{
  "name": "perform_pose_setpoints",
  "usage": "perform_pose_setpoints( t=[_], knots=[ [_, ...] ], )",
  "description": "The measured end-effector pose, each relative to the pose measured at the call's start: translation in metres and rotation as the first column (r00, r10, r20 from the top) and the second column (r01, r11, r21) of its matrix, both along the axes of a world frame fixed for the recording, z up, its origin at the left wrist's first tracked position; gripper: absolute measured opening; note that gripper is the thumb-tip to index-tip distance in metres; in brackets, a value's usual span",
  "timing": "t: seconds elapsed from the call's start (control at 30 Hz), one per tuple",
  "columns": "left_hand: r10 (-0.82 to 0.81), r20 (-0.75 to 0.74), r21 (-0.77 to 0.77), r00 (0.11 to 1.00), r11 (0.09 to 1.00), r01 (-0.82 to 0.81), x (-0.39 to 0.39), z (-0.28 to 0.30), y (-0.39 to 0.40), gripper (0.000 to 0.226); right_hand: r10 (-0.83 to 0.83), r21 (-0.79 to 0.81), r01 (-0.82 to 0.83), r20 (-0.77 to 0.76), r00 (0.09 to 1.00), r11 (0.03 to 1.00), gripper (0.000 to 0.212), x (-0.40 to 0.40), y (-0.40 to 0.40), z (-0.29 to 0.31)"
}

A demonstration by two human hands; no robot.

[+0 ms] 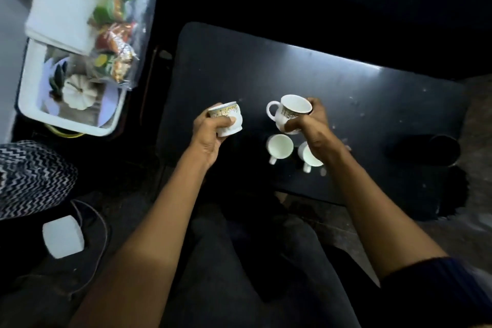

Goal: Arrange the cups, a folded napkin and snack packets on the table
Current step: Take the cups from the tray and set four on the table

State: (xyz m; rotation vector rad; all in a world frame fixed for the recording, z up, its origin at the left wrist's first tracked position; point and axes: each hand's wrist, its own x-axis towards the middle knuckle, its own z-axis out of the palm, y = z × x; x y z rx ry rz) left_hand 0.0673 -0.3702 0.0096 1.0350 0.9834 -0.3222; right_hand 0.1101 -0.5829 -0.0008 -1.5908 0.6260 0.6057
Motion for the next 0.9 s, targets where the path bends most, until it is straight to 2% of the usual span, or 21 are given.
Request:
perform_pose_setpoints(
  t=[0.1,0.2,0.27,0.4,0.57,0.63,0.7,0.77,0.9],
  knots=[
    [-0.112,-0.011,0.212,0.994,0.971,0.112,0.007,-0.01,-0.046,0.056,-0.011,-0.057,0.013,0.026,1.0,0.998,0.085,0.002,-0.048,-0.009],
    [-0.183,-0.044,0.404,0.982,0.896,0.185,0.016,-0.024,-0.085,0.058,0.058,-0.145,-0.053,0.028,0.998,0.988,0.077,0.012,-0.087,-0.024],
    [-0.233,-0.089,0.533,0.968,0.81,0.244,0.022,-0.033,-0.103,0.059,0.117,-0.213,-0.106,0.041,0.992,0.971,0.071,0.019,-0.104,-0.036],
    [-0.407,-0.128,0.742,0.905,0.565,0.359,0.033,-0.052,-0.126,0.065,0.26,-0.355,-0.223,0.059,0.964,0.908,0.077,0.034,-0.125,-0.059],
    [-0.61,-0.229,0.811,0.758,0.311,0.495,0.037,-0.079,-0.134,0.07,0.36,-0.574,-0.343,-0.089,0.929,0.743,0.093,0.036,-0.126,-0.078],
    [-0.685,-0.274,0.815,0.675,0.207,0.541,0.035,-0.088,-0.134,0.07,0.344,-0.604,-0.355,-0.14,0.929,0.713,0.1,0.029,-0.12,-0.084],
    [-0.726,-0.304,0.816,0.617,0.135,0.561,0.032,-0.095,-0.134,0.068,0.306,-0.618,-0.334,-0.156,0.939,0.711,0.098,0.021,-0.111,-0.088],
    [-0.738,-0.304,0.818,0.602,0.122,0.563,0.029,-0.1,-0.134,0.065,0.288,-0.638,-0.32,-0.157,0.945,0.701,0.085,0.014,-0.102,-0.089],
    [-0.742,-0.283,0.811,0.608,0.153,0.565,0.029,-0.105,-0.138,0.063,0.278,-0.669,-0.317,-0.169,0.946,0.673,0.071,0.005,-0.088,-0.091]
  ],
)
